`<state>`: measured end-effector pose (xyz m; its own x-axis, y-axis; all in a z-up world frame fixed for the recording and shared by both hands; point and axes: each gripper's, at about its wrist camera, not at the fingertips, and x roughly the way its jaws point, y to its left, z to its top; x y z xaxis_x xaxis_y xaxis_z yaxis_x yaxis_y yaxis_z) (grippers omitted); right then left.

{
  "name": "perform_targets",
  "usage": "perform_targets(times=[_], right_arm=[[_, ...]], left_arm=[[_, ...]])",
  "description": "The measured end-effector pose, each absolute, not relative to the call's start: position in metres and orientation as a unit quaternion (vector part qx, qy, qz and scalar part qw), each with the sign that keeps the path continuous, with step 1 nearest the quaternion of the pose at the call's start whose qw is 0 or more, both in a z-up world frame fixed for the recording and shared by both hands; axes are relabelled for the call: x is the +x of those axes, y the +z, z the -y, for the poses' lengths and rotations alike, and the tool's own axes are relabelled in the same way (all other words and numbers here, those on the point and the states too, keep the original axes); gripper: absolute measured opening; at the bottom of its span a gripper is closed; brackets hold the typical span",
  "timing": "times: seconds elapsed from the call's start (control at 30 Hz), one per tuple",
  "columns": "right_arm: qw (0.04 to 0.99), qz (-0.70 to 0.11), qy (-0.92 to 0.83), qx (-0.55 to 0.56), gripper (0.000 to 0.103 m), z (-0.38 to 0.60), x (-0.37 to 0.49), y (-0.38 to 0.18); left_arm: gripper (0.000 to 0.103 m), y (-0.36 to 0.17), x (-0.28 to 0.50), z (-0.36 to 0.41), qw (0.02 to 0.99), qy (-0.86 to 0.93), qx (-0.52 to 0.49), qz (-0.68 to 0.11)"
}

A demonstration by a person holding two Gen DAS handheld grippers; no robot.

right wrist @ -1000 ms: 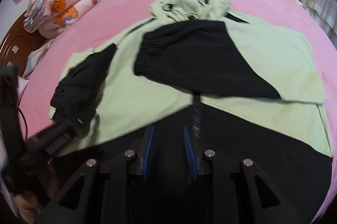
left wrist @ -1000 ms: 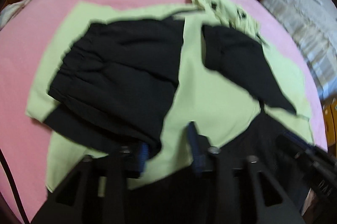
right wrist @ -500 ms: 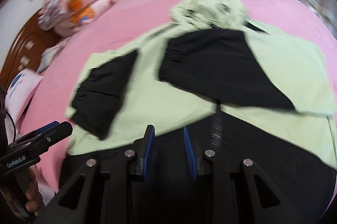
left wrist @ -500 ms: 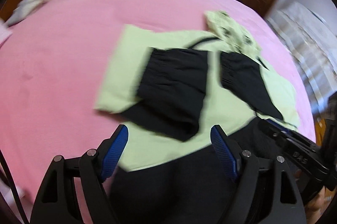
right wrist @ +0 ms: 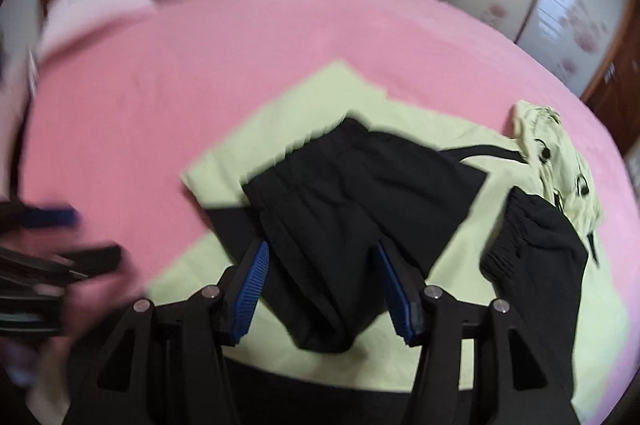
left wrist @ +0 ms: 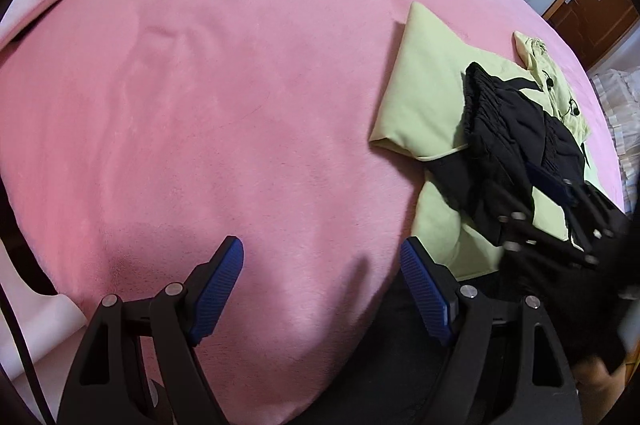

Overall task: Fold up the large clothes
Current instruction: 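Grasp the folded black sleeve cuff with the right gripper and lift it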

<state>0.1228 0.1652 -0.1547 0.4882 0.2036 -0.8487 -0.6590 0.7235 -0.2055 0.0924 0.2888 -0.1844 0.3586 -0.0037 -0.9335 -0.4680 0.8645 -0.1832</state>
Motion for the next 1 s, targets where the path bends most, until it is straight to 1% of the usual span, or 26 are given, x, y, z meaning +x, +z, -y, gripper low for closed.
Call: perform_targets(times=[0.03, 0.07, 0.1, 0.13, 0.2, 0.33, 0.43, 0.47, 0.5, 0.57, 0.73, 0.8, 0.93, 1.0], right_arm=[[0.818, -0.432, 0.253, -0.285, 0.054, -0.167, 0.124, -0.162], [0.817, -0.432, 0.250, -0.287, 0.046, -0.165, 0.125, -0.163], [0.819, -0.437, 0.250, -0.275, 0.017, -0.159, 0.128, -0.161], [0.823, -0.442, 0.245, -0.258, 0.009, -0.152, 0.132, -0.156], [0.843, -0.448, 0.228, -0.191, 0.007, -0.123, 0.141, -0.137], [0.866, -0.458, 0.192, -0.052, 0.007, -0.042, 0.139, -0.107], [0.851, -0.496, 0.171, 0.014, 0.009, 0.010, 0.135, -0.117], [0.841, -0.515, 0.166, 0.023, 0.014, 0.023, 0.133, -0.127], [0.833, -0.529, 0.162, 0.029, 0.028, 0.033, 0.132, -0.135], [0.824, -0.546, 0.146, 0.042, 0.045, 0.052, 0.125, -0.148], [0.814, -0.549, 0.151, 0.116, 0.049, 0.086, 0.125, -0.157], [0.807, -0.549, 0.157, 0.153, 0.051, 0.096, 0.134, -0.163], [0.779, -0.557, 0.178, 0.226, 0.052, 0.108, 0.156, -0.175], [0.769, -0.555, 0.185, 0.259, 0.058, 0.113, 0.164, -0.178]], left_arm=[[0.079, -0.184, 0.091, -0.290, 0.795, 0.145, -0.216, -0.547], [0.079, -0.186, 0.090, -0.291, 0.795, 0.144, -0.217, -0.548], [0.079, -0.186, 0.092, -0.290, 0.795, 0.143, -0.219, -0.548], [0.079, -0.187, 0.092, -0.290, 0.794, 0.142, -0.222, -0.548], [0.079, -0.188, 0.091, -0.290, 0.792, 0.135, -0.226, -0.550], [0.079, -0.192, 0.091, -0.284, 0.793, 0.121, -0.224, -0.553], [0.079, -0.195, 0.092, -0.275, 0.794, 0.110, -0.217, -0.557], [0.079, -0.196, 0.093, -0.272, 0.794, 0.106, -0.215, -0.559], [0.079, -0.197, 0.094, -0.268, 0.794, 0.102, -0.214, -0.560], [0.079, -0.197, 0.094, -0.263, 0.793, 0.097, -0.211, -0.563], [0.079, -0.195, 0.093, -0.255, 0.794, 0.094, -0.201, -0.566], [0.079, -0.196, 0.095, -0.254, 0.793, 0.094, -0.200, -0.567], [0.079, -0.197, 0.098, -0.254, 0.792, 0.095, -0.199, -0.569], [0.079, -0.198, 0.103, -0.250, 0.792, 0.096, -0.196, -0.570]])
